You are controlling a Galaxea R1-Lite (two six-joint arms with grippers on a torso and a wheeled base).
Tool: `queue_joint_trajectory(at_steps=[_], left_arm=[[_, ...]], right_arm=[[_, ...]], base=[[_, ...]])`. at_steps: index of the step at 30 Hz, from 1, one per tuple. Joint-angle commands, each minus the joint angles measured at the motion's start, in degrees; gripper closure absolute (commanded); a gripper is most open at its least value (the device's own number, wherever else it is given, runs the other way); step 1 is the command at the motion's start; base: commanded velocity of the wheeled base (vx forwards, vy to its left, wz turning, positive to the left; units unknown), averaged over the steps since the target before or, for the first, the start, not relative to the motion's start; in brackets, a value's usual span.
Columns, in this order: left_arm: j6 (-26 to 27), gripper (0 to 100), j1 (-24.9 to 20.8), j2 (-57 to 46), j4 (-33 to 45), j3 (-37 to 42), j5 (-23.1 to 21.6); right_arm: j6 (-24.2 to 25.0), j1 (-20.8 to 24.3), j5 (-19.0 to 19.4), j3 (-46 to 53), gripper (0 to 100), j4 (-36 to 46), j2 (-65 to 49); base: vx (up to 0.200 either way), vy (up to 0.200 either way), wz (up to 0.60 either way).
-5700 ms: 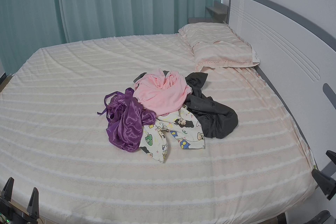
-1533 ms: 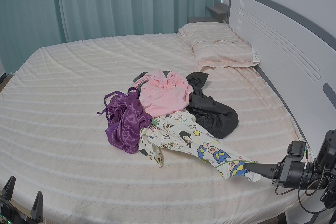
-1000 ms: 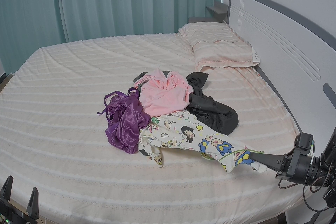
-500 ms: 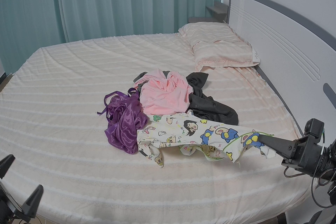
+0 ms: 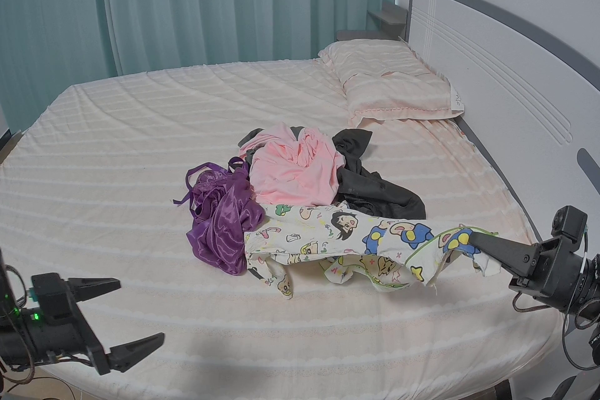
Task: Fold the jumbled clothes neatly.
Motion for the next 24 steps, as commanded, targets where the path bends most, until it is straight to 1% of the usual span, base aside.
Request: queue_joint_trajectory(at_steps=[1, 2, 3, 5, 7, 8, 10, 11, 12, 13, 14, 16, 17, 18, 20, 21, 24], left_arm=[[-3.37, 0, -10.95, 21.73, -10.88, -1.19, 4.69], [-3.46, 0, -11.3, 22.88, -11.67, -1.28, 5.4], [-4.16, 0, -12.18, 26.04, -13.87, -1.37, 7.33], [-7.15, 0, -13.77, 31.05, -18.27, -1.37, 10.49], [-11.99, 0, -16.23, 36.59, -23.19, -1.37, 15.06], [-12.34, 0, -16.31, 37.11, -23.54, -1.37, 15.5], [-18.14, 0, -20.45, 44.23, -31.45, -1.46, 24.47], [-18.84, 0, -21.24, 45.64, -32.86, -1.46, 25.96], [-18.84, 0, -21.24, 45.64, -32.86, -1.46, 25.96], [-21.65, 0, -23.08, 50.21, -36.9, -2.16, 30.18], [-22.8, 0, -23.96, 52.14, -38.31, -2.42, 31.67], [-24.29, 0, -25.19, 55.22, -39.71, -3.13, 33.34], [-24.29, 0, -25.19, 55.22, -39.71, -3.13, 33.34], [-25.35, 0, -25.89, 57.59, -40.15, -4.62, 34.14], [-26.4, 0, -26.16, 58.91, -40.24, -6.03, 34.58], [-28.33, 0, -26.33, 60.32, -40.15, -8.22, 35.98], [-30.62, 0, -26.51, 62.78, -40.15, -11.48, 38.27]], right_arm=[[-0.27, -1.22, -0.22, -0.43, 100, 0.03, 0.14], [-0.27, -1.3, -0.22, -0.34, 100, 0.03, 0.23], [-0.27, -1.3, -0.22, -0.34, 100, 0.03, 0.49], [-0.27, -1.3, -0.22, -0.34, 100, 0.03, 1.11], [-0.27, -1.3, -0.13, -0.34, 100, 0.03, 1.46], [-0.27, -1.3, -0.13, -0.34, 100, 0.03, 1.46], [-0.27, -1.3, -0.13, -0.34, 100, 0.12, 1.55], [-0.27, -1.3, -0.13, -0.34, 100, 0.12, 1.55], [-0.27, -1.3, -0.13, -0.34, 100, 0.12, 1.55], [-0.27, -1.39, -0.13, -0.34, 100, 0.12, 1.64], [-0.27, -1.39, -0.13, -0.34, 100, 0.12, 1.64], [-0.27, -1.39, -0.13, -0.34, 100, 0.12, 1.64], [-0.27, -1.39, -0.13, -0.34, 100, 0.12, 1.64], [-0.27, -1.39, -0.13, -0.34, 100, 0.12, 1.81], [-0.27, -1.39, -0.13, -0.34, 100, 0.12, 1.99], [-0.27, -1.39, -0.13, -0.34, 100, 0.12, 1.99], [-0.18, -1.39, -0.13, -0.43, 100, 0.12, 2.08]], base=[[0.0, 0.0, 0.0], [0.0, 0.0, 0.0], [0.0, 0.0, 0.0], [0.0, 0.0, 0.0], [0.0, 0.0, 0.0], [0.0, 0.0, 0.0], [0.0, 0.0, 0.0], [0.0, 0.0, 0.0], [0.0, 0.0, 0.0], [0.0, 0.0, 0.0], [0.0, 0.0, 0.0], [0.0, 0.0, 0.0], [0.0, 0.0, 0.0], [0.0, 0.0, 0.0], [0.0, 0.0, 0.0], [0.0, 0.0, 0.0], [0.0, 0.0, 0.0]])
